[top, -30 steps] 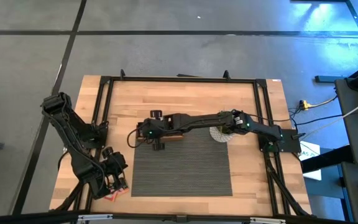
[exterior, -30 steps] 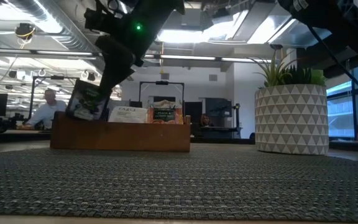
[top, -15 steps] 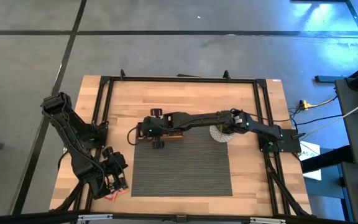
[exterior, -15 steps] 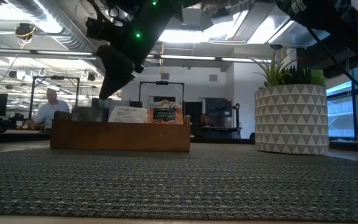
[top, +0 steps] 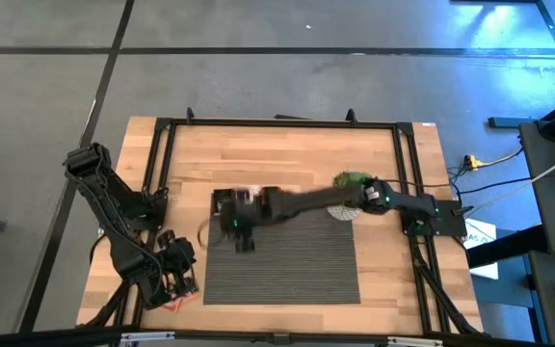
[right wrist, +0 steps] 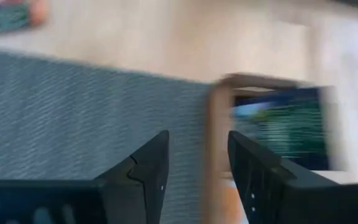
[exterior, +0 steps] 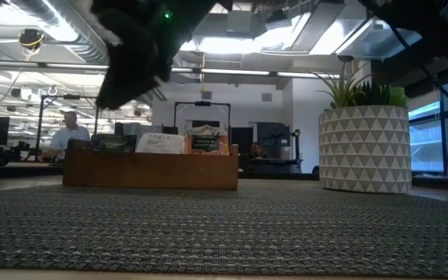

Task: Pick & Place Tea
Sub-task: Put the orange tea bag to the right section of the wooden organizer

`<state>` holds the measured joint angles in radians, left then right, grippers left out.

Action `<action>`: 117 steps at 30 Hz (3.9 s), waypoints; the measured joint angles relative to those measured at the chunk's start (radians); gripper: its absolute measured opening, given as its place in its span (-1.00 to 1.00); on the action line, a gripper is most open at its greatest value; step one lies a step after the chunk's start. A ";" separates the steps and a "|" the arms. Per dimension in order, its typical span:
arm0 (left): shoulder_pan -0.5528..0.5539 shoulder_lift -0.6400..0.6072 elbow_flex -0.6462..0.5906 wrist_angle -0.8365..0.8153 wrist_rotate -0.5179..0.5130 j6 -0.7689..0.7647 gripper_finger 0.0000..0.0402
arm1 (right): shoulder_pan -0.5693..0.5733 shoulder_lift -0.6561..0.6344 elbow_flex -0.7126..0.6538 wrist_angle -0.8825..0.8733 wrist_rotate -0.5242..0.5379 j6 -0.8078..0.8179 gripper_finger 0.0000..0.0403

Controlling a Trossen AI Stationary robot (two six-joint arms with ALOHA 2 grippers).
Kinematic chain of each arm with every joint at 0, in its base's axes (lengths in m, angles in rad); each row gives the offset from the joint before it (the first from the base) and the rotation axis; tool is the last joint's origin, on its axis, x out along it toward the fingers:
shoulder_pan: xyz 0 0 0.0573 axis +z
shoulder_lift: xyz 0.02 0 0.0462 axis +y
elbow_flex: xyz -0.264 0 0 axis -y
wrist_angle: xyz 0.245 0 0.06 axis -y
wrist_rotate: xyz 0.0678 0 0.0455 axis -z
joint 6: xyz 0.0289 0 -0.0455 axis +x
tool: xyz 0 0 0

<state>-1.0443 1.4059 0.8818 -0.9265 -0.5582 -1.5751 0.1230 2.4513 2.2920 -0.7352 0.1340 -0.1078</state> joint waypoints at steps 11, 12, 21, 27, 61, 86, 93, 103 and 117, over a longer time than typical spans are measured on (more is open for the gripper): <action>-0.009 0.010 0.000 0.219 0.205 0.223 -0.98 | 0.138 0.006 -0.187 0.355 -0.035 0.189 -0.16; -0.013 0.018 0.000 0.220 0.240 0.216 -0.98 | 0.144 0.006 -0.187 0.362 -0.042 0.207 -0.16; -0.071 0.196 0.000 0.302 0.467 0.078 -0.98 | 0.174 0.004 -0.185 0.377 -0.040 0.266 -0.16; -0.073 0.306 0.007 0.348 0.525 0.043 -0.98 | 0.173 0.010 -0.186 0.447 -0.058 0.395 -0.16; -0.043 0.338 -0.002 0.349 0.175 0.114 -0.98 | 0.165 0.158 -0.183 0.661 -0.188 0.915 0.22; -0.039 0.338 -0.002 0.350 0.086 0.070 -0.98 | 0.151 0.163 -0.185 0.632 -0.188 0.832 -0.73; -0.042 0.306 -0.004 0.334 0.124 0.070 -0.98 | 0.141 0.148 -0.185 0.626 -0.189 0.716 -0.96; -0.038 0.167 -0.003 0.272 0.004 0.123 -0.98 | 0.103 0.094 0.067 0.116 -0.129 0.328 -0.98; -0.009 0.142 -0.002 0.267 -0.084 0.176 -0.98 | 0.043 -0.221 0.020 -0.587 0.230 0.185 -0.99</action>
<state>-1.0533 1.5478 0.8799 -0.6598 -0.6418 -1.3994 0.1655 2.2298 2.3123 -1.3218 0.3642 0.0775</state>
